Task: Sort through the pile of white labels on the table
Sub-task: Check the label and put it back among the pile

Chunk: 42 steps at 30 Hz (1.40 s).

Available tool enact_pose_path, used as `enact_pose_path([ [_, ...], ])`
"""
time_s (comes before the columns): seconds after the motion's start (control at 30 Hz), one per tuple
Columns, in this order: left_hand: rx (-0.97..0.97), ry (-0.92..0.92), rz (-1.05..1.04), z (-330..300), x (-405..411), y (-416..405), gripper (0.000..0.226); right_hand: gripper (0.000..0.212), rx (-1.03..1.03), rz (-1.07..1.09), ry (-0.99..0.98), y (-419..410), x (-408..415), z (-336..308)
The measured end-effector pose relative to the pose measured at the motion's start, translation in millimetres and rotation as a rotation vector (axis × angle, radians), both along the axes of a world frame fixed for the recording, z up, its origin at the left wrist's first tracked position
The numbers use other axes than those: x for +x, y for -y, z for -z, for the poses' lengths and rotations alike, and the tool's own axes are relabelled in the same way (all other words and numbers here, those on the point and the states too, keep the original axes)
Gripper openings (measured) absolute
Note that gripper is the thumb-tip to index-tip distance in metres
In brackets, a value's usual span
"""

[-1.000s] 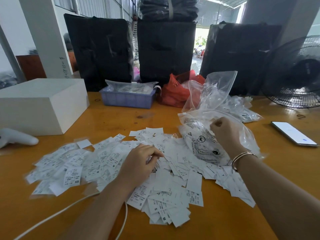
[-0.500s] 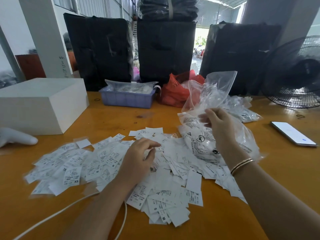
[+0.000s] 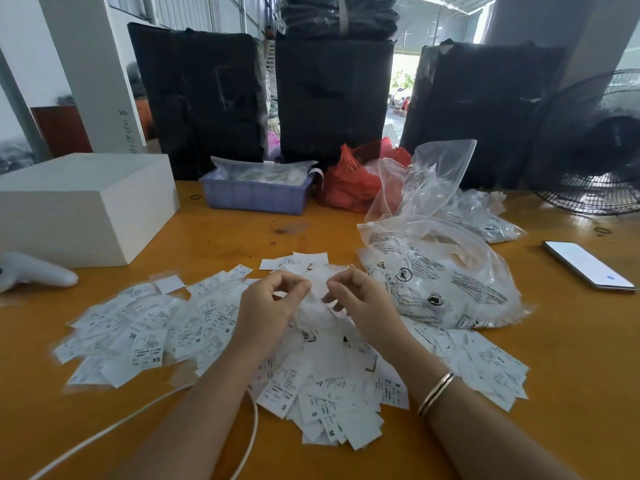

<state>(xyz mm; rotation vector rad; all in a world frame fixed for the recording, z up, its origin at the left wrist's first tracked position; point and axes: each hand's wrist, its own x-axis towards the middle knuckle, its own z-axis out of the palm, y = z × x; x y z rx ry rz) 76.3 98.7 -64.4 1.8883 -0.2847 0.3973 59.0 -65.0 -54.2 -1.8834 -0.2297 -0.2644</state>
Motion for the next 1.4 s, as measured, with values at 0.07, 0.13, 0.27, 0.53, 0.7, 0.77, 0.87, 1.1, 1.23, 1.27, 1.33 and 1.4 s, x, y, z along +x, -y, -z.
enact_pose_path([
  [0.07,-0.024,0.030,-0.040,-1,0,0,0.006,0.011,-0.389,0.079,0.122,3,0,5],
  [0.13,-0.059,0.045,-0.068,0,-1,0,0.008,0.023,-0.716,0.077,0.159,2,0,9],
  [0.27,-0.069,0.055,-0.096,1,-1,1,0.009,0.036,-1.026,0.109,0.156,-7,-1,12],
  [0.53,-0.067,0.082,-0.118,0,-2,1,0.006,0.033,-1.040,0.190,0.276,-9,-5,6],
  [0.7,-0.075,0.072,-0.110,-3,-4,3,0.003,0.024,-0.589,0.298,0.287,-3,-6,5],
  [0.77,-0.071,0.070,-0.106,-3,-5,3,0.003,0.027,-0.714,0.193,0.212,0,-5,5],
  [0.87,-0.060,0.067,-0.106,-3,-6,4,0.004,0.038,-1.063,0.082,0.158,0,-4,10],
  [1.1,-0.048,0.031,-0.112,-3,-7,3,0.007,0.029,-0.795,0.218,0.272,-1,-4,10],
  [1.23,-0.046,0.026,-0.084,-5,-8,5,0.008,0.022,-0.303,0.304,0.111,3,-5,7],
  [1.27,-0.043,0.027,-0.076,-5,-8,6,0.008,0.023,-0.153,0.327,0.063,4,-5,7],
  [1.33,-0.045,0.032,-0.056,-5,-9,6,0.010,0.023,0.132,0.356,-0.030,8,-5,7],
  [1.4,-0.055,0.035,-0.029,-6,-11,6,0.010,0.023,0.364,0.334,-0.102,13,-5,7],
])
